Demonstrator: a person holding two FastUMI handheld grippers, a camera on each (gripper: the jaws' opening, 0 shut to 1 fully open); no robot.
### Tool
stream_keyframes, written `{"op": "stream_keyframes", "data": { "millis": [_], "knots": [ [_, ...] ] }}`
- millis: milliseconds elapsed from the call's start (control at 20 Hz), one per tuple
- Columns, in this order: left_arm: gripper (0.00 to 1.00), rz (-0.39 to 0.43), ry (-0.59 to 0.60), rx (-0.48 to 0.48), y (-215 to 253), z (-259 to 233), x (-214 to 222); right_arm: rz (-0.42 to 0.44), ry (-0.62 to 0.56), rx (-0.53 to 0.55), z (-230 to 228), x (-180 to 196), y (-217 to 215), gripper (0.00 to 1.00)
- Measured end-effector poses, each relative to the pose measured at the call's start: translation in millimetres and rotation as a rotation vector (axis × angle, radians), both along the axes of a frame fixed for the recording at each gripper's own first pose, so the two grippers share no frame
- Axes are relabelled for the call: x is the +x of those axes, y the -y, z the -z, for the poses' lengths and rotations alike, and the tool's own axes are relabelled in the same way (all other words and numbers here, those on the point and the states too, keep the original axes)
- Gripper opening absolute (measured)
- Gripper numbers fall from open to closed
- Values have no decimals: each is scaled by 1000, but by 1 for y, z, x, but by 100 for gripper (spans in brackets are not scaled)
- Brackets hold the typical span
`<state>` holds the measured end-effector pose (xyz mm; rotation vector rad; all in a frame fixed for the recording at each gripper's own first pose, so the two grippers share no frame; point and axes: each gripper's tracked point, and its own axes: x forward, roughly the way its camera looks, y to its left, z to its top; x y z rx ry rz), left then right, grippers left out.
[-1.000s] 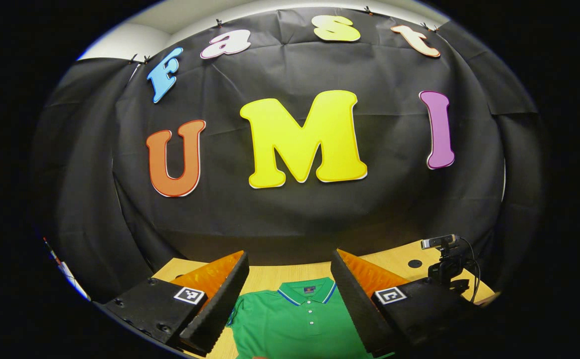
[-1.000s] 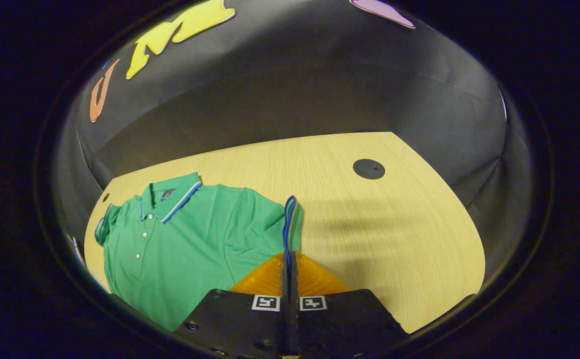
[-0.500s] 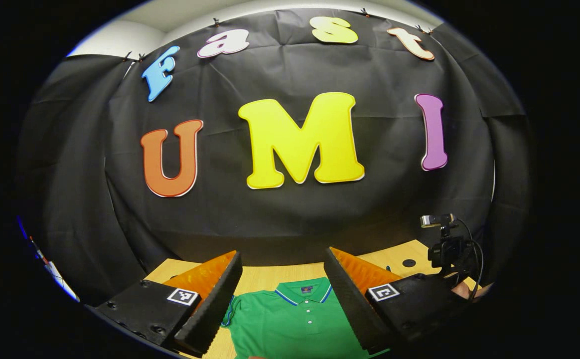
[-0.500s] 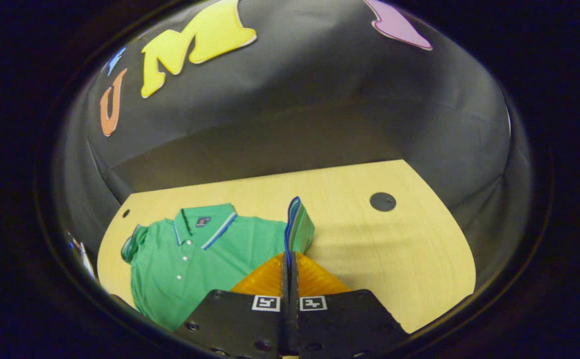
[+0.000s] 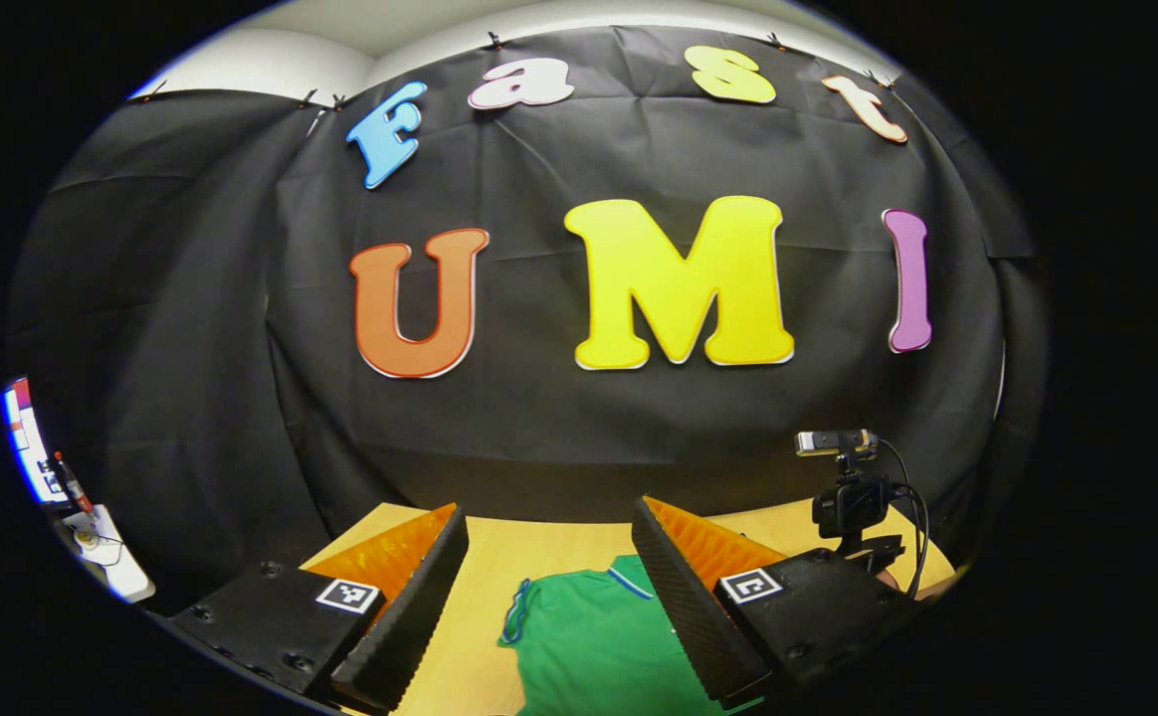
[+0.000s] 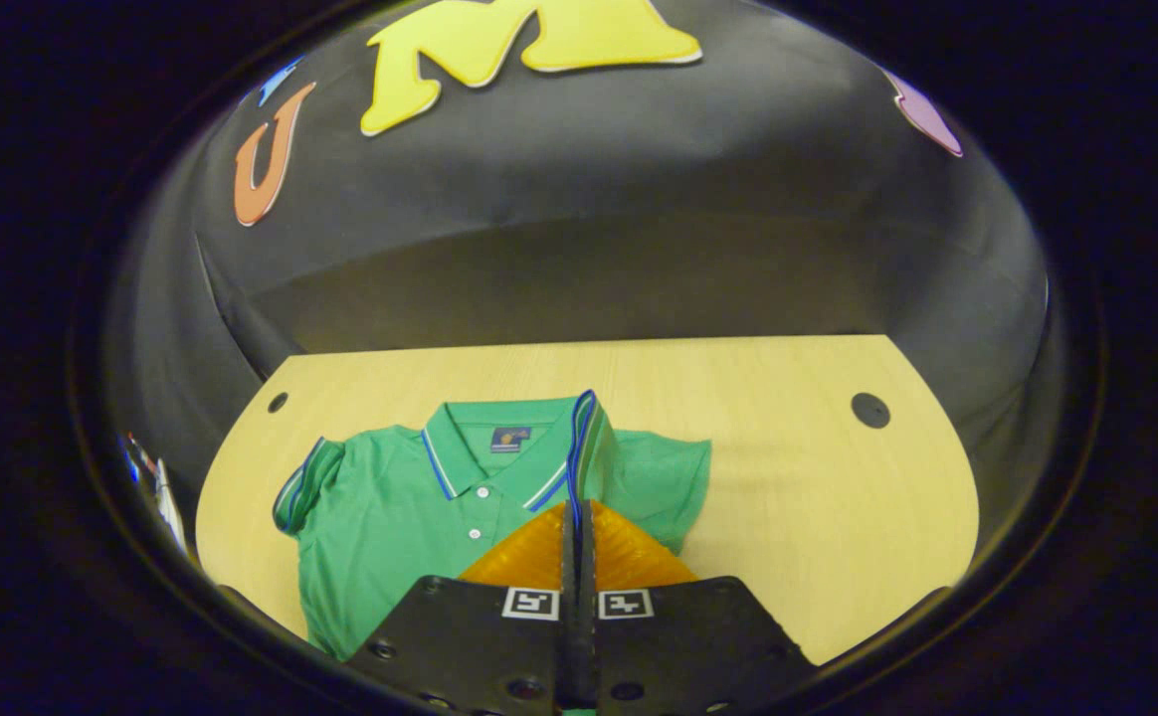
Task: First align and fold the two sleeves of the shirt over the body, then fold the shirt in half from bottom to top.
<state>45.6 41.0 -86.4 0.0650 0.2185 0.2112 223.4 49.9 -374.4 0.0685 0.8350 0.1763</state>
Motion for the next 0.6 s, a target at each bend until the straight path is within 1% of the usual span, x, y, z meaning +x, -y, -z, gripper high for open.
{"op": "stream_keyframes", "data": {
  "millis": [100,150,200,250,300,400,500,550,600],
  "knots": [
    [100,-24,-8,4,-18,1,-7,1,-19,3,10,-1,-17,0],
    [100,-33,-10,9,-26,1,-10,-2,-26,13,12,-3,-25,2],
    [100,-39,-7,15,-33,0,-12,-9,-35,20,11,-7,-32,15],
    [100,-44,-4,20,-39,-1,-15,-18,-30,27,10,-9,-37,19],
    [100,-46,-2,21,-43,-1,-17,-31,-20,37,5,-12,-44,29],
    [100,-42,4,11,-50,2,-18,-47,12,20,-11,-21,-46,64],
    [100,-26,16,2,-53,3,-17,-47,76,-13,-39,-28,-39,99],
    [100,-14,19,0,-54,7,-15,-43,108,-22,-57,-33,-36,98],
    [100,0,20,-7,-55,12,-12,-39,142,-23,-75,-39,-33,93]
  ]
}}
